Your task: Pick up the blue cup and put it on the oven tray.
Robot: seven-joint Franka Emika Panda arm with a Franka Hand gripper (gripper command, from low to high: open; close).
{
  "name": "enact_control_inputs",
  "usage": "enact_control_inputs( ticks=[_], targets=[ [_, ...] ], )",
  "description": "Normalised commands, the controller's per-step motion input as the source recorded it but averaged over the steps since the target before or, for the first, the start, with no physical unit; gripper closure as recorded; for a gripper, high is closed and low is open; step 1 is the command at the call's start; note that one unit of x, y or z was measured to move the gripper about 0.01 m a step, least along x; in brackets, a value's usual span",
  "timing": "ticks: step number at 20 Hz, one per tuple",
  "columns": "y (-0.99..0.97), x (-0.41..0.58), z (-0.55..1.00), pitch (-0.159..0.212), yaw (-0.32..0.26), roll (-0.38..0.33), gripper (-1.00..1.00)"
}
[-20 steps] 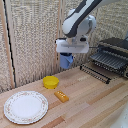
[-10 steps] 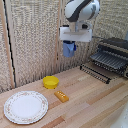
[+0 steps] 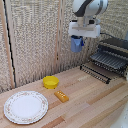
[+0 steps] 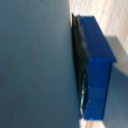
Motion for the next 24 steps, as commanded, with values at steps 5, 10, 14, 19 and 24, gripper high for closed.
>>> enact_control_inputs(
  ticks=[5, 10, 14, 19, 24],
  targets=[
    [-0.8, 0.053, 0.25, 0.045, -0.137, 0.0, 1.0],
    [-0.79, 0.0, 0.21, 0.059, -0.146, 0.0, 1.0],
    [-0.85, 0.0, 0.12, 0.053, -0.121, 0.0, 1.0],
    [-0.81, 0.0, 0.0, 0.049, -0.134, -0.008, 1.0],
    [-0.84, -0.023, -0.18, 0.016, -0.12, -0.002, 1.0]
  ],
)
